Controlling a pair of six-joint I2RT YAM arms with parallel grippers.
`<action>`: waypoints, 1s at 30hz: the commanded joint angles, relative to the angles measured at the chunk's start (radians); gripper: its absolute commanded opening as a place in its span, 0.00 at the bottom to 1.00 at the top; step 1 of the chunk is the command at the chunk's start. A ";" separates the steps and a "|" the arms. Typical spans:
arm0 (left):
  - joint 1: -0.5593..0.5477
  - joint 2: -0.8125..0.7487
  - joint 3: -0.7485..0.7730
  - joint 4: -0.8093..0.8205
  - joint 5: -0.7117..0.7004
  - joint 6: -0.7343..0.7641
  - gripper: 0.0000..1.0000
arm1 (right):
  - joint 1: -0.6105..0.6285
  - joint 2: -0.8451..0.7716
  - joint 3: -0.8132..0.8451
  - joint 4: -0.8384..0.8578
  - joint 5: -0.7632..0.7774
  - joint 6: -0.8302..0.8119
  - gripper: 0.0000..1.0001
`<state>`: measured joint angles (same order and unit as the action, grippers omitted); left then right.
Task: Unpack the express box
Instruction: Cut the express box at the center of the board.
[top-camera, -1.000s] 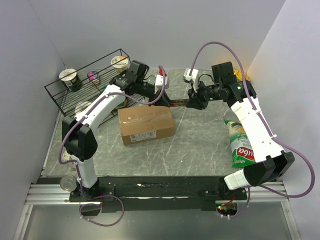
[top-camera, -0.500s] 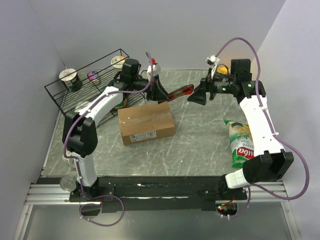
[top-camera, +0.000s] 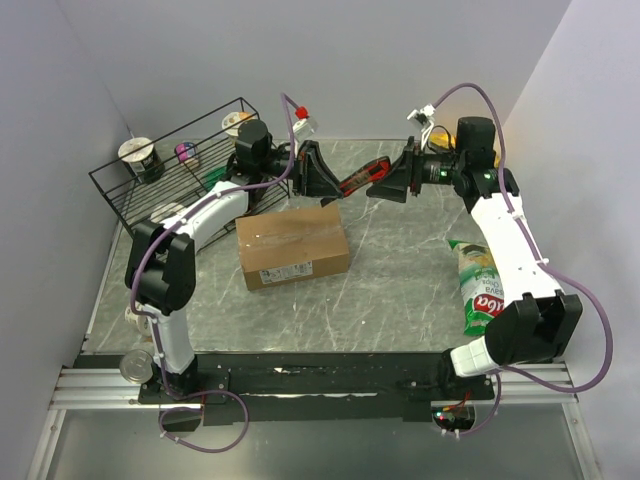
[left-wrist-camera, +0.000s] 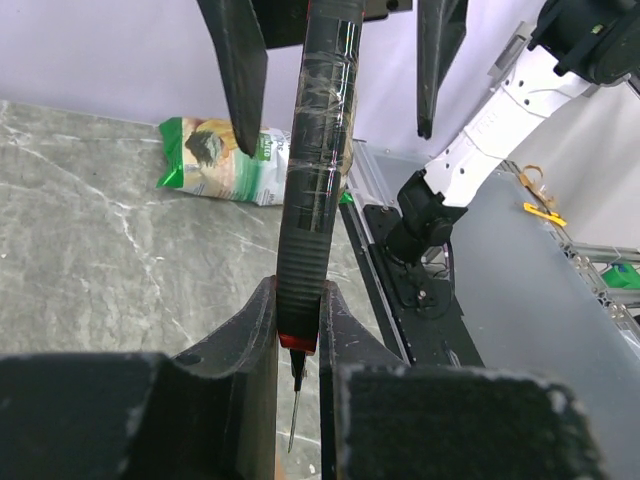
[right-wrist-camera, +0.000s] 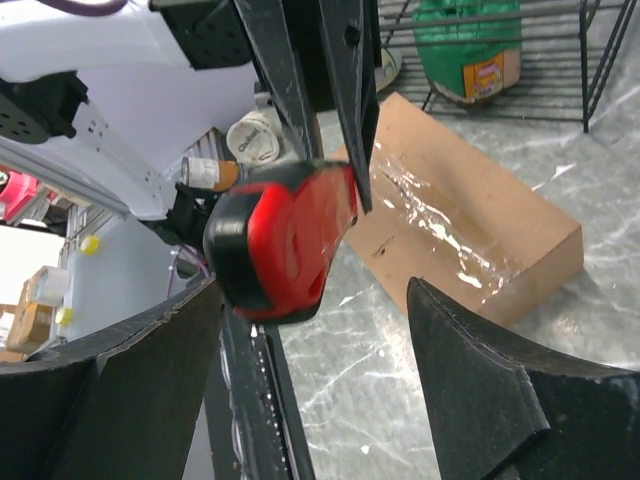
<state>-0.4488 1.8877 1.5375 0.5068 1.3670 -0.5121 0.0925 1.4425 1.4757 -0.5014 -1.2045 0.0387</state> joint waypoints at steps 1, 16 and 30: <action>-0.007 -0.018 0.039 0.059 0.038 -0.036 0.01 | 0.013 0.022 0.073 0.100 -0.027 0.055 0.79; -0.008 0.013 0.076 0.030 0.052 -0.039 0.01 | 0.104 0.059 0.141 -0.017 0.034 -0.123 0.65; -0.013 0.027 0.079 0.055 0.060 -0.072 0.01 | 0.124 0.090 0.181 -0.012 0.040 -0.117 0.48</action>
<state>-0.4534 1.9137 1.5711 0.5117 1.3994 -0.5629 0.2008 1.5284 1.6047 -0.5240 -1.1671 -0.0689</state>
